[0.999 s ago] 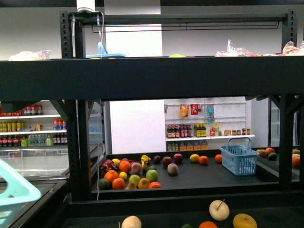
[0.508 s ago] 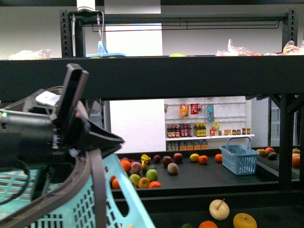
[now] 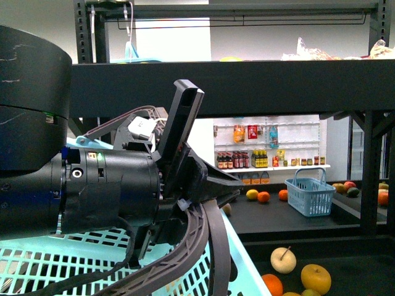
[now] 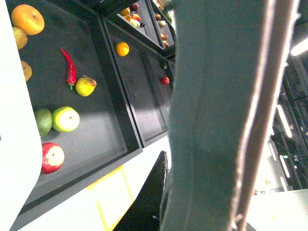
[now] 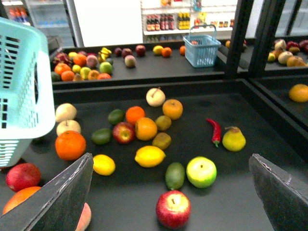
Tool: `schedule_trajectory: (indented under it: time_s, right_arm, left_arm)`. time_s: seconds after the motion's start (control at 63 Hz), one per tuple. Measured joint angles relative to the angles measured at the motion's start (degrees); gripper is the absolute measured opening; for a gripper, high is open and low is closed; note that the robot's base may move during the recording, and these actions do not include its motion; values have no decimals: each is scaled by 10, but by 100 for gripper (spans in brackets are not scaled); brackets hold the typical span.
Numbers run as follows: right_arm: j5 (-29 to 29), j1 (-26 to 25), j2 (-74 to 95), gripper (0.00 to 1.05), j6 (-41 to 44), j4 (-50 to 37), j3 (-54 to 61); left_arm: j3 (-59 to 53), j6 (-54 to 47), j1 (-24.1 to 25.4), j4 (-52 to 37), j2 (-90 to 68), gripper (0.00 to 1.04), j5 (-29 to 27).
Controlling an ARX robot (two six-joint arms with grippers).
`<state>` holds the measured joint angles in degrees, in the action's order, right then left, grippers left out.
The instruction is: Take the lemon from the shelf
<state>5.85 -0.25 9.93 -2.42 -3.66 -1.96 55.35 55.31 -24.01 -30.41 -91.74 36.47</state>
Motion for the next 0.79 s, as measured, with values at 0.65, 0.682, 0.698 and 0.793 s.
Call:
schedule_trajectory:
  time_s: [0.65, 0.682, 0.698, 0.793]
  right_arm:
    - [-74, -121, 1103, 97, -124, -50, -639]
    - [-71, -114, 1127, 97, -143, -29, -675]
    - [-69, -111, 1134, 97, -147, -23, -686]
    - [-49, -85, 1194, 97, -200, 28, -782]
  left_arm:
    - [0, 1, -2, -1, -2, 7, 3]
    - [0, 1, -2, -1, -2, 7, 4]
    - [0, 1, -2, -1, -2, 7, 4]
    - [0, 0, -2, -1, -2, 7, 1]
